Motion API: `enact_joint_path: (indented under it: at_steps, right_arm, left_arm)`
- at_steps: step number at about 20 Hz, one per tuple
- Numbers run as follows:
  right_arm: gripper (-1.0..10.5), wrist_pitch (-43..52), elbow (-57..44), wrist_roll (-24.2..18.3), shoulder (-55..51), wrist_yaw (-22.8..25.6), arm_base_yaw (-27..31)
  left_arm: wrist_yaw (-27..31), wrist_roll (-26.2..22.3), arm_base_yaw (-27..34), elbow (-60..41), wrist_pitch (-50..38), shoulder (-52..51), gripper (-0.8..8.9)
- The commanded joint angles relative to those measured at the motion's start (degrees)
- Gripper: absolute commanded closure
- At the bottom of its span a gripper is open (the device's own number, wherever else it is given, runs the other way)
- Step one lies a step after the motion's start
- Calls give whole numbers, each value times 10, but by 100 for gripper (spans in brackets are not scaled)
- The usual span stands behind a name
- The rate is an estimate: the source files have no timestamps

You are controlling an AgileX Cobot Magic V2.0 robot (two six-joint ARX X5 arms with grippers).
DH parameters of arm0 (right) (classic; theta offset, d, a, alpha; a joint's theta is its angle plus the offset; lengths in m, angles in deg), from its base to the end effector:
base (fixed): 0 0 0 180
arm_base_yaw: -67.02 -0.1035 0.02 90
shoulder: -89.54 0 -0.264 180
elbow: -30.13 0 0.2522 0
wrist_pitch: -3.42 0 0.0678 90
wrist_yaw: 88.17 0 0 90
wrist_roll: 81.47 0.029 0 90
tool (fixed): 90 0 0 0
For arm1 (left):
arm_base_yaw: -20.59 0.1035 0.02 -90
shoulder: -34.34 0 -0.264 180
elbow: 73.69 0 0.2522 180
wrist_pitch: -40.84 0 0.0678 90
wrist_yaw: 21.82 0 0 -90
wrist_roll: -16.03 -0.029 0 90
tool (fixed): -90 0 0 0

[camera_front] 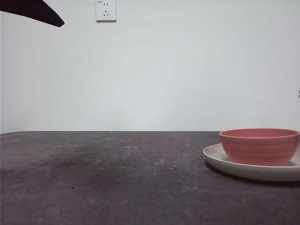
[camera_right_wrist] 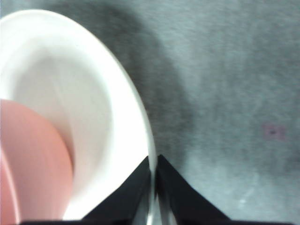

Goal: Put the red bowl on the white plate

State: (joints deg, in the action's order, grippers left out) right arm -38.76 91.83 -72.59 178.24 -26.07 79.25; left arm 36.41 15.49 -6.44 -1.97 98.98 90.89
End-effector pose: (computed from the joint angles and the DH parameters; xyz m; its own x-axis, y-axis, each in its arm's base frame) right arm 0.2686 -0.0443 0.1656 0.4061 0.3908 -0.8261 0.1654 0.8576 0.4870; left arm 0.1583 -0.0979 0.3268 0.3149 -0.7517 -0.5795 0.7352 0.5793 -0.3520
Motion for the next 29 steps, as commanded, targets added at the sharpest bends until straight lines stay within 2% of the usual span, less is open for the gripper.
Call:
enact_joint_path:
  at_steps: [1,8,13,20,23,29]
  right_arm:
    - [936,10,4,19,-10,-32,0]
    - [936,37,4,57,-23,-82,-22]
    - [936,96,4,116,-23,-79,-96]
    - [936,170,5,190,-18,-10,-220]
    - [936,195,15,221,4,-5,-250]
    - [936,194,68,224,88,12,-285]
  left_arm:
    - [-4,-3,-4,5,-4,3,502]
    - [-4,-3,-4,5,-5,3,502]
    - [-4,-3,-4,5,-5,3,502]
    - [-4,-3,-4,5,-5,3,502]
    - [-4,-3,-4,5,-5,3,502]
    - [-4,-3,-4,5,-3,3,502]
